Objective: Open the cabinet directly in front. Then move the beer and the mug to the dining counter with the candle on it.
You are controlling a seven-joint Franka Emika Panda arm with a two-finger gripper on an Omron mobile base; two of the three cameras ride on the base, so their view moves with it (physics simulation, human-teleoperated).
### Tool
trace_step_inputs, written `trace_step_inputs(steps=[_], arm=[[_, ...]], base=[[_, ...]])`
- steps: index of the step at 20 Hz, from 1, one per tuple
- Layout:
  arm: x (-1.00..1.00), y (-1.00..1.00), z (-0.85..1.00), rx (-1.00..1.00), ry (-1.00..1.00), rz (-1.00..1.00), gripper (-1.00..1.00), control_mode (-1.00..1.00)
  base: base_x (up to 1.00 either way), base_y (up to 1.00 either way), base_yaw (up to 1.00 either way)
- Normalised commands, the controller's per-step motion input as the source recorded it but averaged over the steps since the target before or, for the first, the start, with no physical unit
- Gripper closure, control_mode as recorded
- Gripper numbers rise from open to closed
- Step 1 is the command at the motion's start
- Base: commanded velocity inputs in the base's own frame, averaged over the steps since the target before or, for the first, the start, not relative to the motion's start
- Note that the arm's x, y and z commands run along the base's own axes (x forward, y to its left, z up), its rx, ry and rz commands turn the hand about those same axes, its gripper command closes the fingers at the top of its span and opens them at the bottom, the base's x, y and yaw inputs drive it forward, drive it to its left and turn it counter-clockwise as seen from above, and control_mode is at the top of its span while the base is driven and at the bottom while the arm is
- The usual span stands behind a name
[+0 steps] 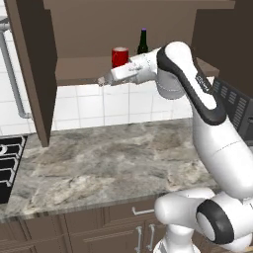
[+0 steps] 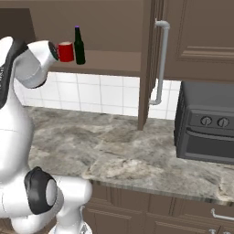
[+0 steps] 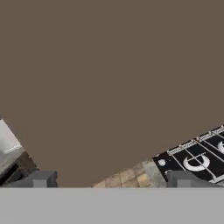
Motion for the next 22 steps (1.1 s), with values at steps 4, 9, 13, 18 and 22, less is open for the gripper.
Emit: trace_step_inputs(steps=[4,9,13,18,22], arm=[[-0.32,-0.48,-0.01,0.00,0.00,-0.72,-1.00,-1.00],[-0.18,-0.37,0.30,0.00,0.00,-0.77,-1.00,-1.00],[-0.16,-0.26,0.36,-0.09,0.00,-0.67,-1.00,-1.00],[0.00,0.00,0.04,-0.22,0.01,-0.58,-1.00,-1.00],[0.00,0.00,0.01,-0.14,0.07,-0.40,-1.00,-1.00]], base=[[0.00,0.00,0.00],[0.00,0.00,0.00],[0.00,0.00,0.00],[0.00,0.00,0.00],[0.00,0.00,0.00]])
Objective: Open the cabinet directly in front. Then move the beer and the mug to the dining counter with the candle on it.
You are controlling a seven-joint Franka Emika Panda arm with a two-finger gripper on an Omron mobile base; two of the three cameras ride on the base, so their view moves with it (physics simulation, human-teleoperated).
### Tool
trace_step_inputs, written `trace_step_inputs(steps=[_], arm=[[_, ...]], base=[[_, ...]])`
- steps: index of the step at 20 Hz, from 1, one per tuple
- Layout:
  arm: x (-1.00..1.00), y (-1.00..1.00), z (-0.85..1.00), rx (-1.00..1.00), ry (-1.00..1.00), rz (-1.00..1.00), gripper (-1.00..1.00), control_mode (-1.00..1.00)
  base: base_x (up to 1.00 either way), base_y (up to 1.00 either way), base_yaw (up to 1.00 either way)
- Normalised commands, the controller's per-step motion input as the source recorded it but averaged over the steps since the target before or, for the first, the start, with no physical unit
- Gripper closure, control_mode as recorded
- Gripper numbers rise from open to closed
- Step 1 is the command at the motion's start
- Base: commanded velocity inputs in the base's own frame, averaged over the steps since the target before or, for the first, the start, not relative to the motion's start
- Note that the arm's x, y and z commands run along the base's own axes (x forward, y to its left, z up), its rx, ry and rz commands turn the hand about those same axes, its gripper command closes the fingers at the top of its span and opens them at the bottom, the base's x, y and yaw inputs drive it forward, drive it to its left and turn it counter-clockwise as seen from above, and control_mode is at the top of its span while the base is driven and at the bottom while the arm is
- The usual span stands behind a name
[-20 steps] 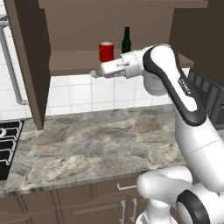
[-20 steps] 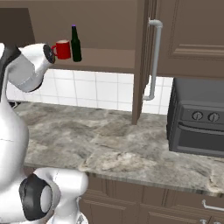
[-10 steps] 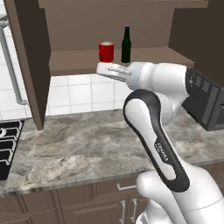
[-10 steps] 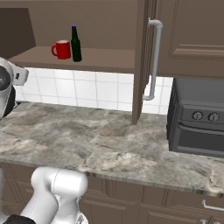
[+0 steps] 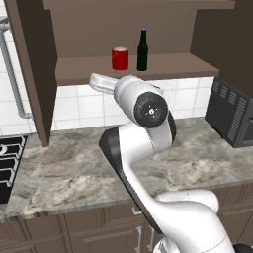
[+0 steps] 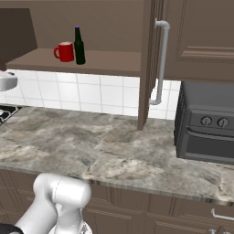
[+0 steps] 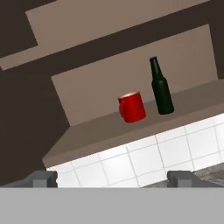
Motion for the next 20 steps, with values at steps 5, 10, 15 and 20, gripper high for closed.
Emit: trace_step_inputs(steps=[5,10,15,20], arm=[[0.00,-0.21,0.02,0.02,0.01,-0.01,-1.00,-1.00],[0.00,-0.77,0.14,0.04,0.05,-0.03,-1.00,-1.00],[0.08,-0.83,0.00,0.00,0.08,-0.01,-1.00,-1.00],[0.02,-0.12,0.00,0.00,0.00,0.00,-1.00,-1.00]], base=[[0.00,0.00,0.00],[0.00,0.00,0.00],[0.00,0.00,0.00],[0.00,0.00,0.00]])
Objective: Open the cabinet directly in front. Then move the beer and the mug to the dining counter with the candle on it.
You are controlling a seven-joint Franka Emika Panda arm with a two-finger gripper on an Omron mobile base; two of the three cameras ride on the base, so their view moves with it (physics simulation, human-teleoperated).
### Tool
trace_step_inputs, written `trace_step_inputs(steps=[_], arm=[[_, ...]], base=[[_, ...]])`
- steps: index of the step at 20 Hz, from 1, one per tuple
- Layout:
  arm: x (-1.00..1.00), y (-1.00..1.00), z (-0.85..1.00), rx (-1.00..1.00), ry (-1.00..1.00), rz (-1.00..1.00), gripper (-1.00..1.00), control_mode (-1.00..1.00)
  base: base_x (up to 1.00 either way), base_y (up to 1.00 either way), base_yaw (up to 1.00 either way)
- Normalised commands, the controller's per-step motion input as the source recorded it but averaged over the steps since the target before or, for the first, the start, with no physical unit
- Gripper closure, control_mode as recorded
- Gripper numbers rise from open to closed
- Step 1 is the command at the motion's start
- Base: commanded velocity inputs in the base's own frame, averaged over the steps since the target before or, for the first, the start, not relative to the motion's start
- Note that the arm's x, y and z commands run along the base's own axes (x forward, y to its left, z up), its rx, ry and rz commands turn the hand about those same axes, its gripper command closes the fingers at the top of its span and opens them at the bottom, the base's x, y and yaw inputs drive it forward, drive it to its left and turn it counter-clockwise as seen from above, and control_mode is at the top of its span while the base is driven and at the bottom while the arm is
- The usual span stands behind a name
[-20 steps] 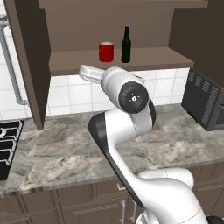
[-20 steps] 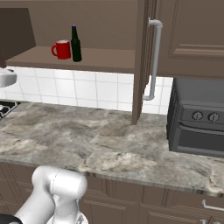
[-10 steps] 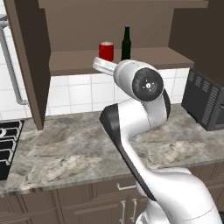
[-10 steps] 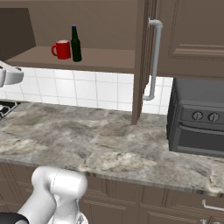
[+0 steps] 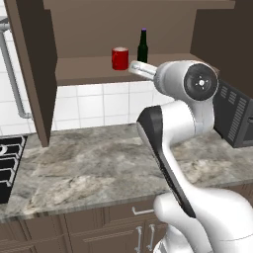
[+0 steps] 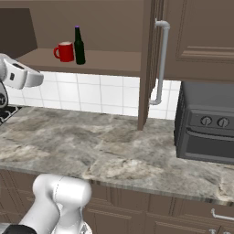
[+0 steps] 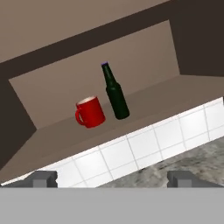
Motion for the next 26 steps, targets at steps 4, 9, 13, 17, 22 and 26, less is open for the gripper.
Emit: trace_step_inputs(steps=[4,9,13,17,22,26], arm=[[0.17,0.10,0.00,-0.08,0.15,0.00,-1.00,-1.00],[0.06,0.11,0.01,-0.16,0.23,0.01,-1.00,-1.00],[0.00,0.04,0.00,-0.11,0.09,0.00,-1.00,-1.00],[0.00,0.00,0.00,-0.01,-0.04,0.00,-1.00,-1.00],[0.25,0.02,0.00,-0.01,-0.09,0.00,-1.00,-1.00],[0.67,0.19,0.00,0.00,-0.01,-0.01,-1.00,-1.00]], base=[[0.00,0.00,0.00],[0.00,0.00,0.00],[0.00,0.00,0.00],[0.00,0.00,0.00],[0.00,0.00,0.00],[0.00,0.00,0.00]])
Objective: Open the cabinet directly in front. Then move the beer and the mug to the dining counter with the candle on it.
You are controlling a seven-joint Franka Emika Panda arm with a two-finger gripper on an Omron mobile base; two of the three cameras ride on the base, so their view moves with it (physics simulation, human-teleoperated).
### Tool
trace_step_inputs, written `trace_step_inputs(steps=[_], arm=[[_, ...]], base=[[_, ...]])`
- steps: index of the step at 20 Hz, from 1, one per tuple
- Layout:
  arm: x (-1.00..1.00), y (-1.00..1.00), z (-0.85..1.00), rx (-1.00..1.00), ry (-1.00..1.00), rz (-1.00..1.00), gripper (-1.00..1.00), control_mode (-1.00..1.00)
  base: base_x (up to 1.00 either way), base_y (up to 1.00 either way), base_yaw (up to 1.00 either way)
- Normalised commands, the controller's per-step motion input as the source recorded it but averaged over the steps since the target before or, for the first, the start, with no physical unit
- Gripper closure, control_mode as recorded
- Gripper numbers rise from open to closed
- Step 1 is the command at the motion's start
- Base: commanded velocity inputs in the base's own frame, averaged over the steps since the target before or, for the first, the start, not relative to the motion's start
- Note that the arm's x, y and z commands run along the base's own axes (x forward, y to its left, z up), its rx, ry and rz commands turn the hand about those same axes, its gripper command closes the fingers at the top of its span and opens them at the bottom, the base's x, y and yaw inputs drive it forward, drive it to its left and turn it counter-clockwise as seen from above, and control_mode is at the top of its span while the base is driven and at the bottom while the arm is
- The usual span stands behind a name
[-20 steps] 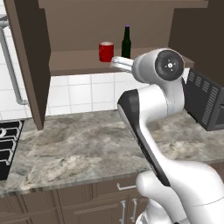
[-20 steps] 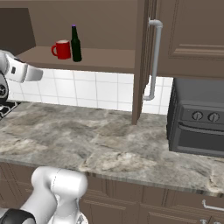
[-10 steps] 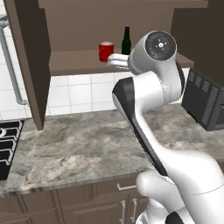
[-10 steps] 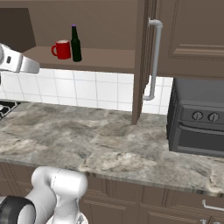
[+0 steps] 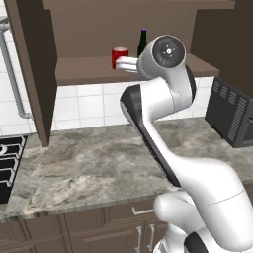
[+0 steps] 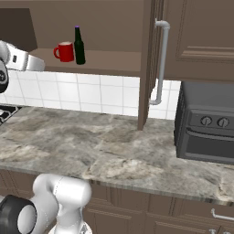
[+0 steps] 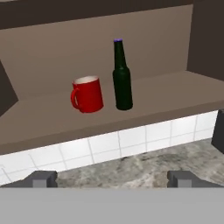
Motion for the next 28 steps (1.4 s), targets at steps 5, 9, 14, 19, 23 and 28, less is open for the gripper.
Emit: trace_step_inputs(steps=[5,9,14,19,23,28], arm=[[0.74,0.22,0.02,0.00,0.00,-0.02,-1.00,-1.00],[0.59,0.25,0.08,-0.01,0.00,0.00,-1.00,-1.00],[0.51,0.01,0.00,0.00,0.00,0.00,-1.00,-1.00],[0.41,0.00,0.00,0.00,0.00,0.00,-1.00,-1.00],[0.38,0.00,0.00,0.00,0.00,0.00,-1.00,-1.00],[0.32,0.00,0.00,0.00,0.00,0.00,-1.00,-1.00]], base=[[0.00,0.00,0.00],[0.00,0.00,0.00],[0.00,0.00,0.00],[0.00,0.00,0.00],[0.00,0.00,0.00],[0.00,0.00,0.00]])
